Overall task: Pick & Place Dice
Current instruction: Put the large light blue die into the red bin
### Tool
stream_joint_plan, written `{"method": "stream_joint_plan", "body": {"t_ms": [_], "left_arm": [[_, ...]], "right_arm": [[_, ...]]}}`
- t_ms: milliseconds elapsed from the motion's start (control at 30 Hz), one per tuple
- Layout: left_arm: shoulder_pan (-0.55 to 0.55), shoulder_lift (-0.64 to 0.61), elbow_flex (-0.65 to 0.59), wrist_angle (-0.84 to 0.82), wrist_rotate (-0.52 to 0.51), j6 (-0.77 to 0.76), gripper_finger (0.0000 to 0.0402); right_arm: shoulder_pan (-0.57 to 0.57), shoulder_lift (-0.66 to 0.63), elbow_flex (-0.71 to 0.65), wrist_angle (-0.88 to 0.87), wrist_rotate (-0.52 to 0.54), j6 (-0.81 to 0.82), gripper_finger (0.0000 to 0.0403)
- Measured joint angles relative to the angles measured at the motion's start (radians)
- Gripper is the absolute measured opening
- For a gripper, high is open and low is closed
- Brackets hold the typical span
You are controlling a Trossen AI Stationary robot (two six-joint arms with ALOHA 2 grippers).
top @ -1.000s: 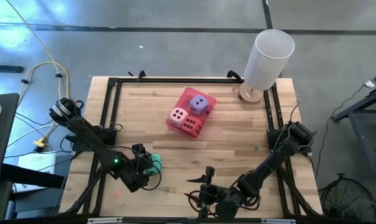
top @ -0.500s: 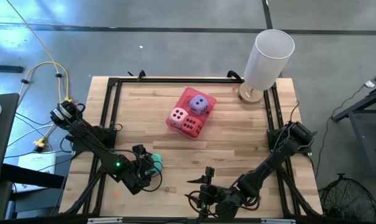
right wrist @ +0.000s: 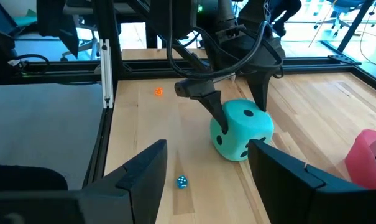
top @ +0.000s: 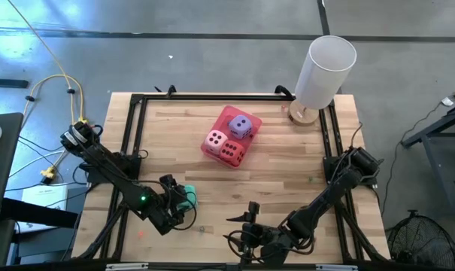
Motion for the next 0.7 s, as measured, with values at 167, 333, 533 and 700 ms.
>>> {"method": "stream_joint_plan", "body": {"t_ms": [167,333,533,700], "left_arm": [[0.000,0.000,-0.011,0.016,0.000,-0.003,0.0338],[0.000,0.000,-0.011,0.033,-0.017,0.008,0.0316],[0.000,-0.002,-0.011,0.038,-0.030,0.017,0.0269],[0.000,-0.003,-0.010,0.038,-0.030,0.047,0.0238]], "right_arm": [[0.000,0.000,0.000,0.000,-0.018,0.003,0.0217],[0.000,0.000,0.000,0.000,-0.033,0.002,0.0217],[0.000,0.000,0.000,-0.001,-0.033,0.002,0.0217],[0.000,0.000,0.000,-0.002,-0.069,0.011,0.0217]]}}
